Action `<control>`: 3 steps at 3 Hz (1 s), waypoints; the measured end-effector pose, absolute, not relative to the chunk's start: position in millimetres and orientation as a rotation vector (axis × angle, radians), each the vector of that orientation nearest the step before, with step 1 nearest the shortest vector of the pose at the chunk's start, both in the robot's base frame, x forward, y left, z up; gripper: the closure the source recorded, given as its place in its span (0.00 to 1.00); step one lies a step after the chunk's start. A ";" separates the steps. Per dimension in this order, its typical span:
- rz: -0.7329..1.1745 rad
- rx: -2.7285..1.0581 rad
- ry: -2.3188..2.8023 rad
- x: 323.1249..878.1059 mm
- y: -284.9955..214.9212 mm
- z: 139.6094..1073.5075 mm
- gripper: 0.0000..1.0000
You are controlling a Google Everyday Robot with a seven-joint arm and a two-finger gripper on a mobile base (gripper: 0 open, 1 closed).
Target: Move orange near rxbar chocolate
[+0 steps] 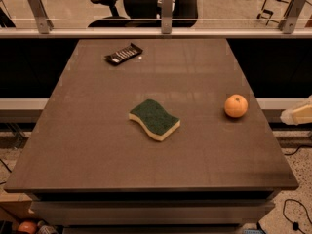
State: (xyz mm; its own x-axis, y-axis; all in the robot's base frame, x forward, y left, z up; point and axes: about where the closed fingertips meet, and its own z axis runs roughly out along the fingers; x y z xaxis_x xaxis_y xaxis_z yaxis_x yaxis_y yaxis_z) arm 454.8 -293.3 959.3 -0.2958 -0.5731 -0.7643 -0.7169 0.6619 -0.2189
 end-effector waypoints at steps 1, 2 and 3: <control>0.206 -0.949 1.942 459.9 -290.9 950.4 0.00; 0.220 -0.914 1.927 466.2 -288.8 935.7 0.00; 0.235 -0.892 1.932 472.4 -286.8 921.6 0.00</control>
Offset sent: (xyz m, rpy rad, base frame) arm 0.0194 0.0015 -0.0454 0.1158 -0.0823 -0.0636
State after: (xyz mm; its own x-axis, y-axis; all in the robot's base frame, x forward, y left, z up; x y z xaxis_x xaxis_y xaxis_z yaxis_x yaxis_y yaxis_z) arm 472.4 -286.8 921.6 -0.2725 -0.4865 -0.8301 -0.6713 0.7142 -0.1982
